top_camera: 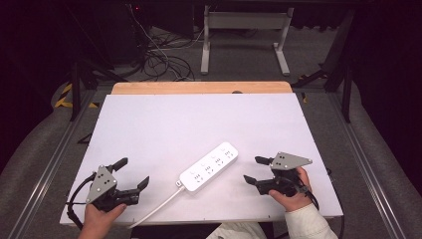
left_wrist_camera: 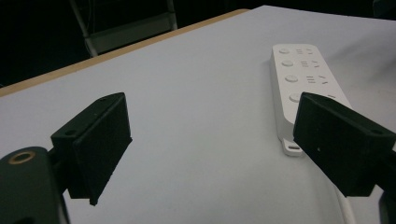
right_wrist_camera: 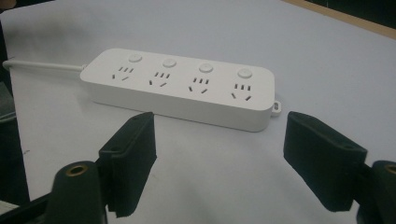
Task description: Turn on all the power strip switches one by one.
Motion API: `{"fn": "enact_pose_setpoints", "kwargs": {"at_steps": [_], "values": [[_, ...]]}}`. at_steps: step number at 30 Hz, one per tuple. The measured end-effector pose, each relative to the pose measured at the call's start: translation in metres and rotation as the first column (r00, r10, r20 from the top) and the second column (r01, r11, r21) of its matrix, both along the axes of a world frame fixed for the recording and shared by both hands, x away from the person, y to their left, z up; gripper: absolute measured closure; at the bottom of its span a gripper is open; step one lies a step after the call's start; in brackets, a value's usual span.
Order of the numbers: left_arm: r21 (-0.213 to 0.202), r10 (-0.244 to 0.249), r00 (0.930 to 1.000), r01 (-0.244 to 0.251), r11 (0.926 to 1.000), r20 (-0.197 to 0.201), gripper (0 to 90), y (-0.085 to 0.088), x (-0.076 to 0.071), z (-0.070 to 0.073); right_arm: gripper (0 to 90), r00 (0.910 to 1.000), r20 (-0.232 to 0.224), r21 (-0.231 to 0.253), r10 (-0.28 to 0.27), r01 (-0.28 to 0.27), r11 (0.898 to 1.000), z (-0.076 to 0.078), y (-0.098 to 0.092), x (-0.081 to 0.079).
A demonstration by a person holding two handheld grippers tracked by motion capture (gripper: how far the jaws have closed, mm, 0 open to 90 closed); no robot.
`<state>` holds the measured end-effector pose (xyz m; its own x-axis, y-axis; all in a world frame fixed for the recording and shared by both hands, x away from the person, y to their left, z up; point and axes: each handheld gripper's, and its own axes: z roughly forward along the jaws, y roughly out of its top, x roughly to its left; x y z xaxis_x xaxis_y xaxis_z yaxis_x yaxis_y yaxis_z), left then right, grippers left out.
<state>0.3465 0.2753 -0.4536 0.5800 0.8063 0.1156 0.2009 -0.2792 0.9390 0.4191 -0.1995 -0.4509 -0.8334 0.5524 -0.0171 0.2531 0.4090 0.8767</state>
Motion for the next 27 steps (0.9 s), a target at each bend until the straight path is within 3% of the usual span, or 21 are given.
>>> {"fn": "enact_pose_setpoints", "kwargs": {"at_steps": [7, 10, 16, 27], "values": [[0.008, 0.009, 0.9999, -0.009, 0.9999, 0.008, 11.4, -0.002, -0.002, 0.000, 25.5, 0.9999, 0.012, -0.008, 0.001, 0.000, 1.000, 0.001, 0.001, -0.001], [0.030, 0.008, 0.9999, -0.008, 0.9995, 0.013, 11.8, -0.002, -0.002, 0.000, 25.0, 0.9998, 0.021, -0.019, -0.001, 0.001, 1.000, 0.003, 0.001, -0.001], [0.032, 0.010, 0.9997, -0.010, 0.9994, 0.023, 11.8, -0.003, -0.003, 0.000, 25.8, 0.9999, 0.011, -0.035, 0.001, -0.001, 0.999, 0.005, 0.005, -0.002], [0.047, 0.015, 0.9995, -0.016, 0.9988, 0.028, 11.8, -0.005, -0.005, 0.000, 26.5, 0.9996, 0.029, -0.044, 0.003, -0.001, 0.999, 0.020, 0.010, -0.003]]}}
